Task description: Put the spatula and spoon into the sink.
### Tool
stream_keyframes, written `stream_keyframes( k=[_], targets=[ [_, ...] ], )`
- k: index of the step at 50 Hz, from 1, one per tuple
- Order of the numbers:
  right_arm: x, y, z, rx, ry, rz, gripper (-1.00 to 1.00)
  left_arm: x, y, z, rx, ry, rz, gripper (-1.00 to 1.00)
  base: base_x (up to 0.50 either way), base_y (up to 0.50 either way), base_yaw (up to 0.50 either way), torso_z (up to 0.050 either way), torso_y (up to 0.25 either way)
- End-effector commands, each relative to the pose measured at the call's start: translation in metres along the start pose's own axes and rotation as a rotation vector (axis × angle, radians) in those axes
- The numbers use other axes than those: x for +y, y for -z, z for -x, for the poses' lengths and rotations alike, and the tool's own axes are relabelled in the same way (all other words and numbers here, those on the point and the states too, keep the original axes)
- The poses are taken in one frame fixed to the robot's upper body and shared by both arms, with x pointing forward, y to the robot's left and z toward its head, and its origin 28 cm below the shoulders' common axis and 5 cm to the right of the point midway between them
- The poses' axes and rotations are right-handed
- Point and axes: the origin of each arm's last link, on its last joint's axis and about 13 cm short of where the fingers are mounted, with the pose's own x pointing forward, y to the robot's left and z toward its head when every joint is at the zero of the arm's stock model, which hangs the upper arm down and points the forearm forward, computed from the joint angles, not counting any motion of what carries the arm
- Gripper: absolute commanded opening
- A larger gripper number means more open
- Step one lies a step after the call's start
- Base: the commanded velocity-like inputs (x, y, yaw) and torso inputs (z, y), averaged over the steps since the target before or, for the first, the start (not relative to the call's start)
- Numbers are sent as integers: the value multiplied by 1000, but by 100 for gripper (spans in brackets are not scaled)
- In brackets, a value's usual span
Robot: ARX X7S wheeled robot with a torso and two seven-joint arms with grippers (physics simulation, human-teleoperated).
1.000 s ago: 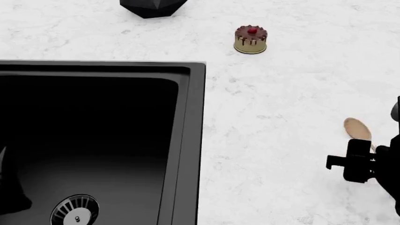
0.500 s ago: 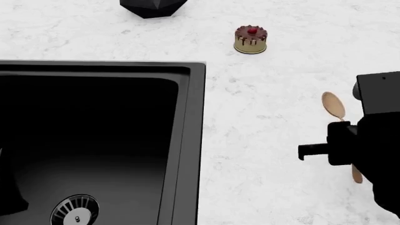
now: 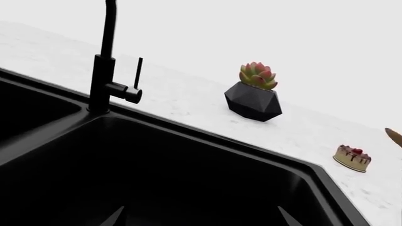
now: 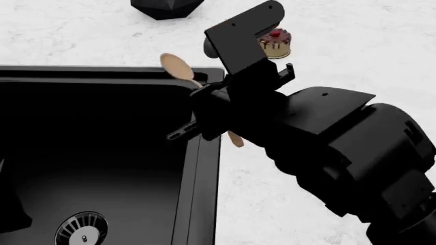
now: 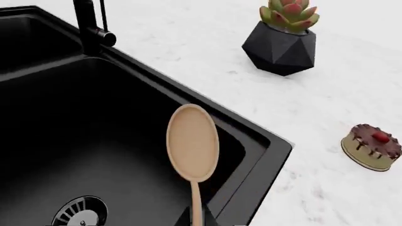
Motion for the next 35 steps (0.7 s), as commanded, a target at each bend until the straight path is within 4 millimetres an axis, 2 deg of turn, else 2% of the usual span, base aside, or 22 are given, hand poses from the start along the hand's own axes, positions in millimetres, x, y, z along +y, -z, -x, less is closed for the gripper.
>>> stream_keyframes(
  k=[1, 7, 16, 26, 35],
  targets=[
    [42, -35, -46, -76, -278, 62, -100, 0, 1, -4, -25, 21, -8, 100, 0, 0, 0, 0, 0],
    [51, -38, -62, -100, -345, 33, -100, 0, 0, -4, -25, 21, -9, 100, 0, 0, 0, 0, 0],
    [63, -29, -92, -70, -407, -12, -100, -2, 1, -6, -19, 28, -7, 100, 1, 0, 0, 0, 0],
    [87, -18, -99, -39, -479, -28, -100, -4, -2, -4, -25, 34, -10, 100, 0, 0, 0, 0, 0],
    [95, -4, -100, 20, -493, -3, -100, -2, -4, -3, -29, 35, -8, 100, 0, 0, 0, 0, 0]
  ],
)
